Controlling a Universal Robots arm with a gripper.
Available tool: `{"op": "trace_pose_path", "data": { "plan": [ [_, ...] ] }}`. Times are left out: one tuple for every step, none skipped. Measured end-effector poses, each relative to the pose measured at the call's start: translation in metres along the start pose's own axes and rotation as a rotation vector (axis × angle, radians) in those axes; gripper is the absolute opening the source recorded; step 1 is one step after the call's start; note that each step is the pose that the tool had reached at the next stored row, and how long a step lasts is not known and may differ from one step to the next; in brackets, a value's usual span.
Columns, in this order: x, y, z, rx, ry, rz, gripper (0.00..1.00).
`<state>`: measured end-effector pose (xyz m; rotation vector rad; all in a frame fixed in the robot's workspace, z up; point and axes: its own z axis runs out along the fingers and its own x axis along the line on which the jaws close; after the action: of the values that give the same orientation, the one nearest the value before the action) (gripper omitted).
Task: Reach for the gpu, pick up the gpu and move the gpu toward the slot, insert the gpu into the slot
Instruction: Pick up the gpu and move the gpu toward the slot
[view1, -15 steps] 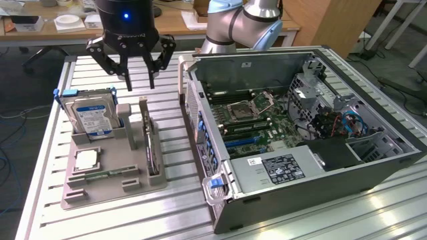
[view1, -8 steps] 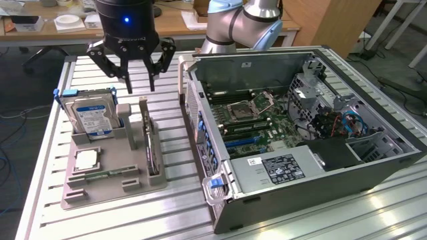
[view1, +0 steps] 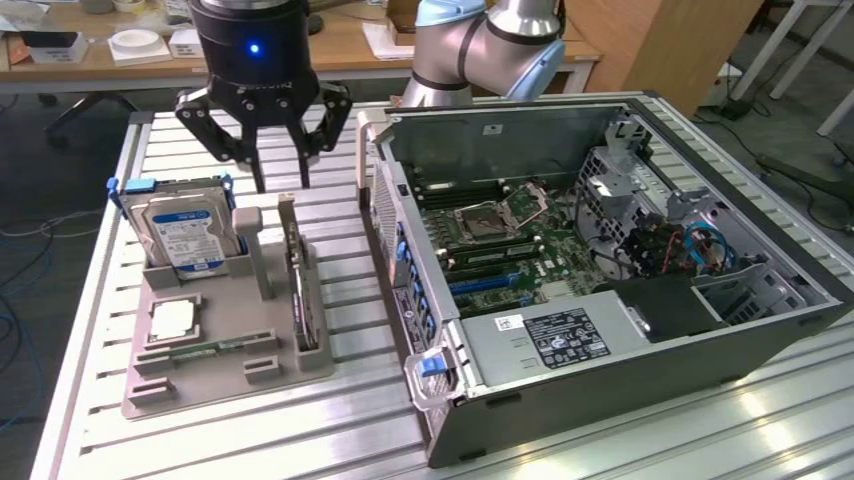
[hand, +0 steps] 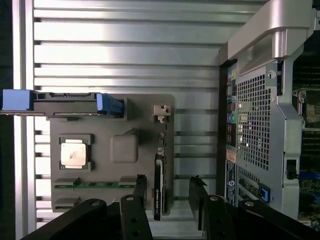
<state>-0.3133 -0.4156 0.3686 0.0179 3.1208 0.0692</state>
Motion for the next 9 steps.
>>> {"op": "trace_pose_path", "data": {
  "plan": [
    [0.0000,-0.0003,0.0007,0.0000,0.0000,0.000,0.47],
    [0.0001,-0.0005,0.0013,0.0001,0.0002,0.000,0.47],
    [0.0001,-0.0009,0.0019,0.0002,0.0003,0.000,0.47],
    [0.0001,-0.0011,0.0026,0.0002,0.0003,0.000,0.47],
    [0.0001,-0.0014,0.0033,0.0001,0.0002,0.000,0.47],
    [0.0002,-0.0017,0.0040,0.0001,0.0003,0.000,0.47],
    [0.0002,-0.0020,0.0047,0.0002,0.0003,0.000,0.47],
    [0.0002,-0.0022,0.0054,0.0001,0.0003,0.000,0.47],
    [0.0002,-0.0025,0.0061,0.0001,0.0005,0.000,0.47]
  ]
}}
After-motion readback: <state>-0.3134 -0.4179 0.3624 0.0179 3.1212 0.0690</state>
